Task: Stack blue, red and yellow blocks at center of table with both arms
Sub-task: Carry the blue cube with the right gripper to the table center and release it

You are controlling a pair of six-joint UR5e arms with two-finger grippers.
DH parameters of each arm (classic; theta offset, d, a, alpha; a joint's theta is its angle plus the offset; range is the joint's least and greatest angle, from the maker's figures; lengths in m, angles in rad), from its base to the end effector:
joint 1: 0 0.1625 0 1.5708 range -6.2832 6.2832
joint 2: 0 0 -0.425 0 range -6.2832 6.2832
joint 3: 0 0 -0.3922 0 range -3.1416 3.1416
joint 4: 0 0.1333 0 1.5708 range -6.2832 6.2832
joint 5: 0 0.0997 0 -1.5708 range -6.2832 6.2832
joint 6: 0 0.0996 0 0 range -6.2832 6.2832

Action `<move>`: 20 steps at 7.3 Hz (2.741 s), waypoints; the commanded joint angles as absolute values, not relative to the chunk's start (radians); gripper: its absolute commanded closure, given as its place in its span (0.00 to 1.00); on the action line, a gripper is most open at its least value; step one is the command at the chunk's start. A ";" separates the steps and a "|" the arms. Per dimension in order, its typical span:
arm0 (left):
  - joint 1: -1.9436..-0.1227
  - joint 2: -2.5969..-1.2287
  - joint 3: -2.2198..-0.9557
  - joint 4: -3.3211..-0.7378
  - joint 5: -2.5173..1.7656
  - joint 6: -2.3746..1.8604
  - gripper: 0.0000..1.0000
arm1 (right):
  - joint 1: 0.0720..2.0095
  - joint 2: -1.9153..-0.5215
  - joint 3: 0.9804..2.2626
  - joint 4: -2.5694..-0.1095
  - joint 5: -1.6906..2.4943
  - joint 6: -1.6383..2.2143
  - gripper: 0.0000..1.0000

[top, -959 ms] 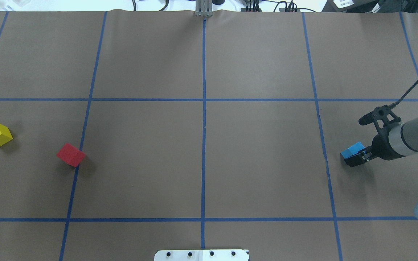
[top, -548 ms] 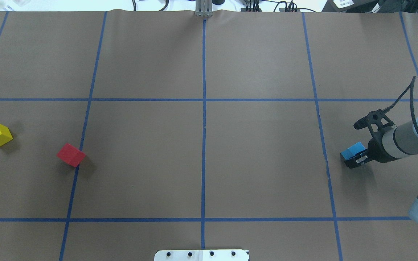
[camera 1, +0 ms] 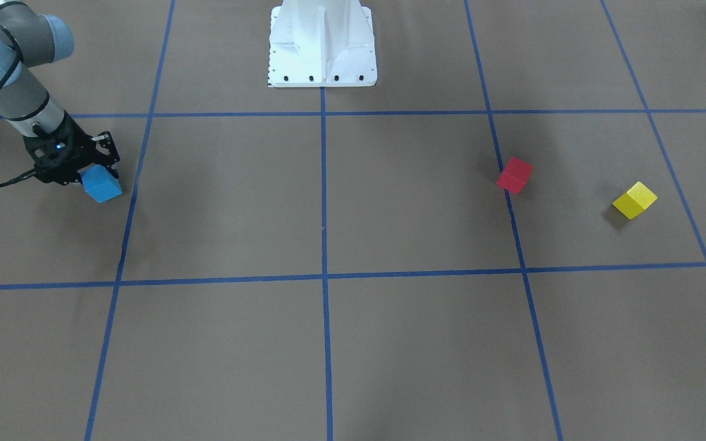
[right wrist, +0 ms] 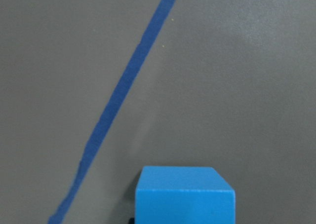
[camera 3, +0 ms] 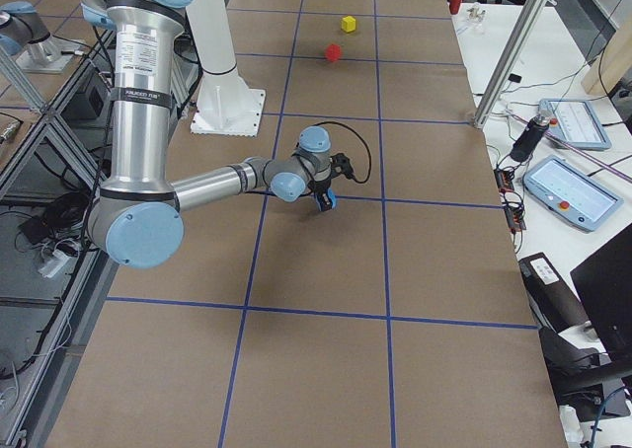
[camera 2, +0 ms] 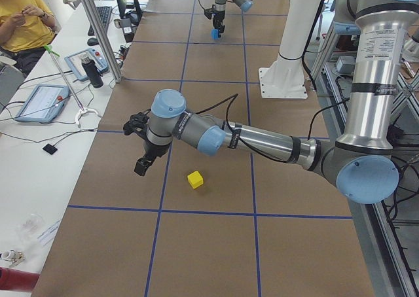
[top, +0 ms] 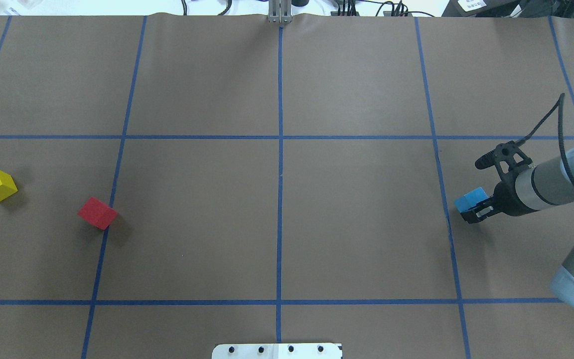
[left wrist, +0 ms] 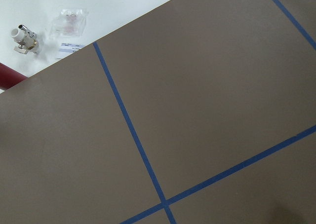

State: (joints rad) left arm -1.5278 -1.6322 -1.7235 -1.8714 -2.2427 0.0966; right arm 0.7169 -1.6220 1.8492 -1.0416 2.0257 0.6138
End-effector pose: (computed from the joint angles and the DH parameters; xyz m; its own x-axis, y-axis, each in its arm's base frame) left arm -0.0483 -0.5371 0.5221 0.7616 0.4221 -0.4918 -0.1114 0.8328 0.5422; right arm -0.3138 -0.3923 0.4952 0.6125 -0.4403 0.6565 0.2392 0.8948 0.3770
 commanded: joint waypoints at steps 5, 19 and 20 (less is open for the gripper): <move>-1.528 -1.632 -1.718 -1.870 -2.243 0.097 0.00 | 0.638 -0.975 1.693 -1.585 2.007 1.056 1.00; -1.528 -1.637 -1.718 -1.870 -2.243 0.092 0.00 | 0.579 -0.684 1.382 -1.441 1.860 1.192 0.00; -1.528 -1.638 -1.733 -1.873 -2.247 0.002 0.00 | 0.665 -0.699 1.416 -1.481 1.920 1.183 0.00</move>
